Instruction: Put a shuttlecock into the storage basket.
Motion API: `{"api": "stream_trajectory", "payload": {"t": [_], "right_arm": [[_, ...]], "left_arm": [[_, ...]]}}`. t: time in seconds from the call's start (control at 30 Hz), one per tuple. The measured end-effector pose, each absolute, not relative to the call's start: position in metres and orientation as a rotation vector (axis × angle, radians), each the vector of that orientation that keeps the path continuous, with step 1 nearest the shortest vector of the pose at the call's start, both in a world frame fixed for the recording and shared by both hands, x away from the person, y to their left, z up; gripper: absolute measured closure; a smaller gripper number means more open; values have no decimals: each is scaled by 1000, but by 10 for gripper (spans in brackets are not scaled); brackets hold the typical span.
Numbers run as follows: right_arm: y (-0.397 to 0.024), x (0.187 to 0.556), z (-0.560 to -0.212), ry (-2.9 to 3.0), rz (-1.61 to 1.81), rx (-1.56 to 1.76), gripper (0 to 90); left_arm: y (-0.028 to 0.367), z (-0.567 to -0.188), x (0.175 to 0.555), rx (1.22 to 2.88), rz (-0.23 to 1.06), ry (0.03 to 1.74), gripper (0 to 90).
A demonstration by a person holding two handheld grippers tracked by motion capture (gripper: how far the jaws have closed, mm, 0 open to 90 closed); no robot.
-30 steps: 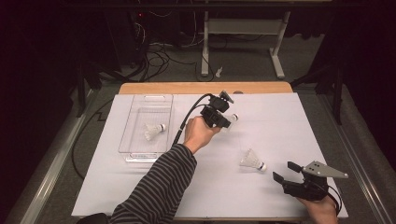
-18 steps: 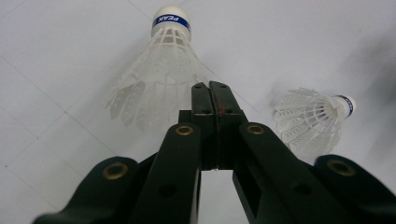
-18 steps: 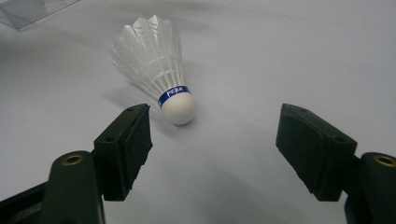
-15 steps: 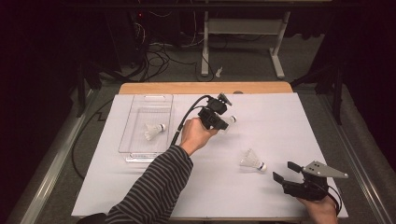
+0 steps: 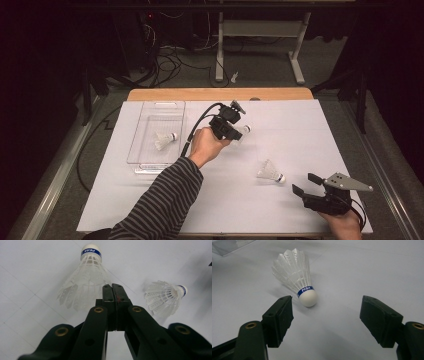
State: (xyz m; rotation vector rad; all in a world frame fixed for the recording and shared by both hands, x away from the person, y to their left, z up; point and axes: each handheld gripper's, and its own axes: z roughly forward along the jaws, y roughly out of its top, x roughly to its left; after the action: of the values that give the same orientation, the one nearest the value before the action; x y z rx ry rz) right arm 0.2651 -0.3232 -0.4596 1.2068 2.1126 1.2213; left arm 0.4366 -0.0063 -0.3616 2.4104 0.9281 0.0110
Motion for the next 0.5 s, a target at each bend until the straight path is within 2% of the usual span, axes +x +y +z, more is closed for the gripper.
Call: {"api": "stream_trajectory", "payload": {"t": [0.5], "right_arm": [[-323,265,-460,2115,1222,1206,271]], "left_arm": [[8,-355,431,2409,11,924,897]]}}
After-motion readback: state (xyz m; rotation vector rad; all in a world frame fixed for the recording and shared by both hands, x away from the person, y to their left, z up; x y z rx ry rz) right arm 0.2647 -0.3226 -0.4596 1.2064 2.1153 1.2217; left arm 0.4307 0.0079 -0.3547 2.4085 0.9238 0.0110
